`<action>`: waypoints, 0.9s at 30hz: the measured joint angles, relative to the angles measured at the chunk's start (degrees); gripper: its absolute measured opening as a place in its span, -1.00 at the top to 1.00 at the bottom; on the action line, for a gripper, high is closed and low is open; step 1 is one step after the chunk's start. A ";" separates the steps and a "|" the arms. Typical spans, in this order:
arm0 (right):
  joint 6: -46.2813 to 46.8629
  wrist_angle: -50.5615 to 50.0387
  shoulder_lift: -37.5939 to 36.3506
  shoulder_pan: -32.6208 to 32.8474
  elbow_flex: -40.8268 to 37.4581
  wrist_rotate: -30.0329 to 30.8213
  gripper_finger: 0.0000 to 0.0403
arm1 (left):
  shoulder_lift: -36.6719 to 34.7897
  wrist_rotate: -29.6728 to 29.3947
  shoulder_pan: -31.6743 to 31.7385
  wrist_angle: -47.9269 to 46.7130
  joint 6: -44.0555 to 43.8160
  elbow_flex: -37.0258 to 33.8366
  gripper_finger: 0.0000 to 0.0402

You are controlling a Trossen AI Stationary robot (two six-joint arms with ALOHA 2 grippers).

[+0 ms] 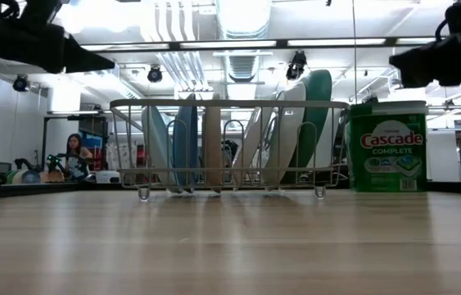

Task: Sort dishes
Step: Return to Home Position

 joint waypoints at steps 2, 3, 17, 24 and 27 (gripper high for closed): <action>0.44 -0.30 0.10 -0.01 -0.54 -0.04 1.00 | -0.04 -2.34 0.00 0.21 0.65 0.00 0.42; 0.70 -0.16 0.31 -0.01 -0.54 -0.10 1.00 | -0.06 -3.29 0.00 0.27 0.71 0.02 0.42; -1.55 -0.23 1.36 -0.07 -0.54 0.07 1.00 | 0.98 -45.72 13.91 1.45 -7.18 -0.38 0.42; -1.75 -0.23 3.02 -0.07 -0.51 0.17 1.00 | 2.55 -34.09 38.59 0.04 -13.39 -4.45 0.42; 1.82 -0.23 3.54 -0.07 -0.51 0.15 1.00 | 3.13 -19.68 49.13 0.11 -12.27 -4.92 0.42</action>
